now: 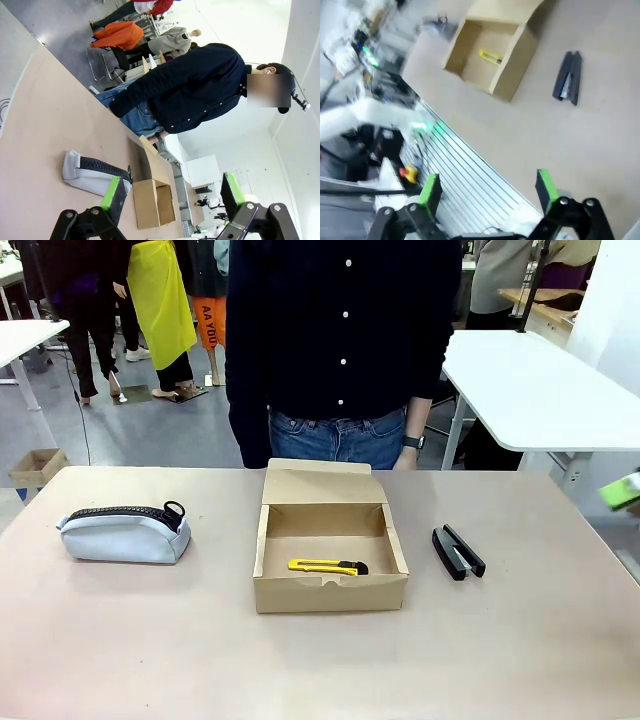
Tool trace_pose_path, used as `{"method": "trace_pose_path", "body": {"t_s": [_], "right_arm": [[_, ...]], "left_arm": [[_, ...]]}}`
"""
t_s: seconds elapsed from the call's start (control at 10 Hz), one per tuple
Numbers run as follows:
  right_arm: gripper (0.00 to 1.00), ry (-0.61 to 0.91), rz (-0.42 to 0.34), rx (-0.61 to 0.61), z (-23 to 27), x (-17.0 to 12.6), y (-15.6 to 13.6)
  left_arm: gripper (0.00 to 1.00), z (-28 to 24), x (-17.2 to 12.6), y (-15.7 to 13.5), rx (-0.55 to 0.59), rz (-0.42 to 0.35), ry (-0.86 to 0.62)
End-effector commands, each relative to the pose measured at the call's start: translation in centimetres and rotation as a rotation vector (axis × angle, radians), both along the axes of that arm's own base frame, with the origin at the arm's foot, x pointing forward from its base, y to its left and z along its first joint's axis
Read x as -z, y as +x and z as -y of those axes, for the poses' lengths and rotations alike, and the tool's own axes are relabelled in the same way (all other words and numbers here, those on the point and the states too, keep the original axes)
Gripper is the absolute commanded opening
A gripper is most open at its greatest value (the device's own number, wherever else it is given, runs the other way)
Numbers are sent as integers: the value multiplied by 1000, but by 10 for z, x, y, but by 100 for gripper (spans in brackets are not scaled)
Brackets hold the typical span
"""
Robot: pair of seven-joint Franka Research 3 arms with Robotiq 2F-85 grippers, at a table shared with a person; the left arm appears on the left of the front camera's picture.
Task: Pack the items into the box.
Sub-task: Pick up the item indicated by the person and place it inside the Mailer Box.
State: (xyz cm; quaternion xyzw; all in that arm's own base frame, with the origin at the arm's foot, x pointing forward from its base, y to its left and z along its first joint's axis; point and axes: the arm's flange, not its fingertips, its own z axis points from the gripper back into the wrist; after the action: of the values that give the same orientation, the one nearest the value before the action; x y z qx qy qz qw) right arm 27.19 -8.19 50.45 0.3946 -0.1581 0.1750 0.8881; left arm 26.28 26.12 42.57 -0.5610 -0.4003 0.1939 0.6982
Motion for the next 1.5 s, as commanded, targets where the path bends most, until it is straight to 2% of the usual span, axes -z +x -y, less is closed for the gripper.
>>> {"method": "trace_pose_path", "body": {"t_s": [0.0, 0.1, 0.2, 1.4], "right_arm": [[100, 474, 35, 389, 19, 67, -20], [100, 473, 42, 492, 28, 95, -24], [100, 125, -33, 117, 38, 15, -3], [100, 125, -33, 117, 38, 15, -3]], "left_arm": [[100, 1, 0, 0, -7, 35, -4], [100, 1, 0, 0, -7, 35, -4], [100, 1, 0, 0, -7, 35, -4], [100, 1, 0, 0, -7, 35, -4]]}}
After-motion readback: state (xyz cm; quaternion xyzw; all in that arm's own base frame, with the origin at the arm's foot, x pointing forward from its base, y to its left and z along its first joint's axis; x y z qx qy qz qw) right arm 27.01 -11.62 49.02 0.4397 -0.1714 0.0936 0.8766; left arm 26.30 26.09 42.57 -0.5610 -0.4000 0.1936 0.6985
